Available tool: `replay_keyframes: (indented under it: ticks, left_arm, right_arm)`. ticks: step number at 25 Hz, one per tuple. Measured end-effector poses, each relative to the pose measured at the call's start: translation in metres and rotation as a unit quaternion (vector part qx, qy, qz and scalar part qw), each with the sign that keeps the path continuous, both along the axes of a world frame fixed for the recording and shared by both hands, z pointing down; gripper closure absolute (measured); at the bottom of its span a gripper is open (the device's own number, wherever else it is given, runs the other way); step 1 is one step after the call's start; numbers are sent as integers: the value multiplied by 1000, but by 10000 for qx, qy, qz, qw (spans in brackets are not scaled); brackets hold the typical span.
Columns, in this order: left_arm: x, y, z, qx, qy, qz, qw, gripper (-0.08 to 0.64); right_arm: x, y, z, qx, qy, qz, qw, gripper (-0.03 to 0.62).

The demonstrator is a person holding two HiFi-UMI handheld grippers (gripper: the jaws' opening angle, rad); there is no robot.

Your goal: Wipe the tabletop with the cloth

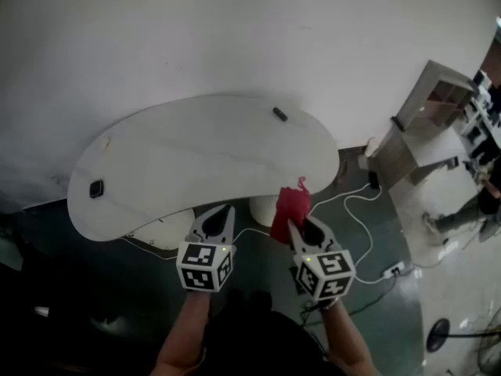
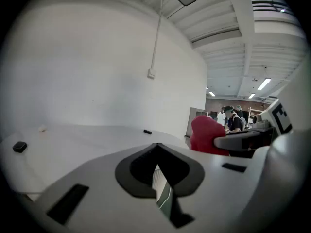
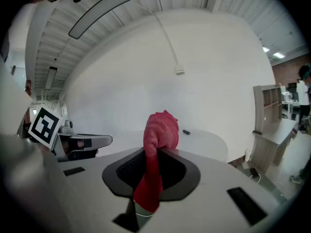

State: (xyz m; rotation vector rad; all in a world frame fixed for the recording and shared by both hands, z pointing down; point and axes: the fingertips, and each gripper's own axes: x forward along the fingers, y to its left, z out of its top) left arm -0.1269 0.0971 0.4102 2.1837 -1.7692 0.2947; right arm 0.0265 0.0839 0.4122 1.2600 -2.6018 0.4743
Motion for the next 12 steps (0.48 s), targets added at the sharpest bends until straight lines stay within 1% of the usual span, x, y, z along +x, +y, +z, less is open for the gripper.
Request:
replay_keyframes:
  ticks: [12]
  left_arm:
    - [10,-2,0,48,8,-46,10000,557]
  right_arm:
    - [11,-1,1,-33,-104,-39,9999,529]
